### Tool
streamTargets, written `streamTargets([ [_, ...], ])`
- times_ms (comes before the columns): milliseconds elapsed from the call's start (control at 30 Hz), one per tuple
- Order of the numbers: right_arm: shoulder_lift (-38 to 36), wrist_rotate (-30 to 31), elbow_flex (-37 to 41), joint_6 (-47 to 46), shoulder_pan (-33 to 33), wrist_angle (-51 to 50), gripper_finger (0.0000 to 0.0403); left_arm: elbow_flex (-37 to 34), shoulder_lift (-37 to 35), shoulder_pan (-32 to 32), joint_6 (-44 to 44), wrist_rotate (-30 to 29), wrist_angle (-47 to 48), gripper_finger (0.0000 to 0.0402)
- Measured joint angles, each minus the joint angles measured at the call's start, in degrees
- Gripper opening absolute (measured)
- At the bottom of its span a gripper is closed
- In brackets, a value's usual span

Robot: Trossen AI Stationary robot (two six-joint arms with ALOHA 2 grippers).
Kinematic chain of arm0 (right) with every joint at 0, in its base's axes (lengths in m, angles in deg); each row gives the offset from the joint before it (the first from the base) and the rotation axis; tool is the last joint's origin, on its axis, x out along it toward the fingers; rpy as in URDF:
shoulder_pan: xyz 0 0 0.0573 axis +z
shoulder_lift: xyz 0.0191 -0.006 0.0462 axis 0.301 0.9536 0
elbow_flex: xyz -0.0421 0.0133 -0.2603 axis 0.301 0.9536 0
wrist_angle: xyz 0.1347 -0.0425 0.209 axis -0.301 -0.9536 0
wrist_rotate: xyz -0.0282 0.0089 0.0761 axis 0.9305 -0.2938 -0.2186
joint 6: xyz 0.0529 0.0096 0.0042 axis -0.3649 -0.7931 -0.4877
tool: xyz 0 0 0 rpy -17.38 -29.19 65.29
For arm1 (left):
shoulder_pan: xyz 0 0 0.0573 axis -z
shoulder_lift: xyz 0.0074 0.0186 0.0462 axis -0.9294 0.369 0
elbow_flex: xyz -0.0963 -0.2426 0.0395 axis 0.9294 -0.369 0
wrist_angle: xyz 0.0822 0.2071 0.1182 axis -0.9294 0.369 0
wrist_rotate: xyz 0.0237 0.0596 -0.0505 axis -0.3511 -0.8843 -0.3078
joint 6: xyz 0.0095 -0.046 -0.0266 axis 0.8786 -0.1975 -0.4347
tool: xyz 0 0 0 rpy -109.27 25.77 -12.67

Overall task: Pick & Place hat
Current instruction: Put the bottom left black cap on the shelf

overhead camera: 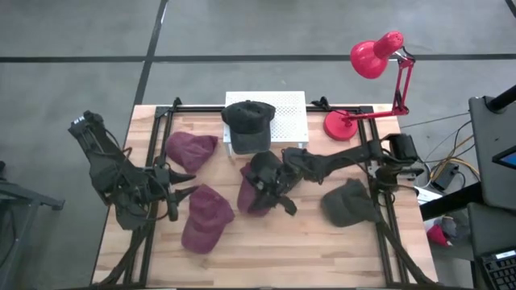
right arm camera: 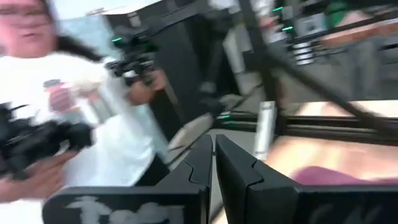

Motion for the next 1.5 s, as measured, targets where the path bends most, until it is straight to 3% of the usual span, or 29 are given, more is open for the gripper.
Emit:
streamTargets([
  [333,0.0,2.1,1.6,-0.7,-6.2,-0.8,0.0018,-2.3,-1.8,0.0,0.2,0.3,1.3,0.0163],
  [800,0.0,3.6,-0.3,3.0,-10.6,-9.5,0.0018,-3.8,-5.7,-0.1,3.0,-13.6,1.5,0.0163],
  [1267,0.0,3.8,-0.9,3.6,-13.7,-9.5,0.0018,-3.8,-7.2,-0.1,4.2,-15.4,4.1,0.0163],
  [1500,0.0,8.4,-0.9,5.6,-13.9,-9.6,0.0018,-3.8,-7.2,-0.1,4.2,-15.3,4.5,0.0163],
])
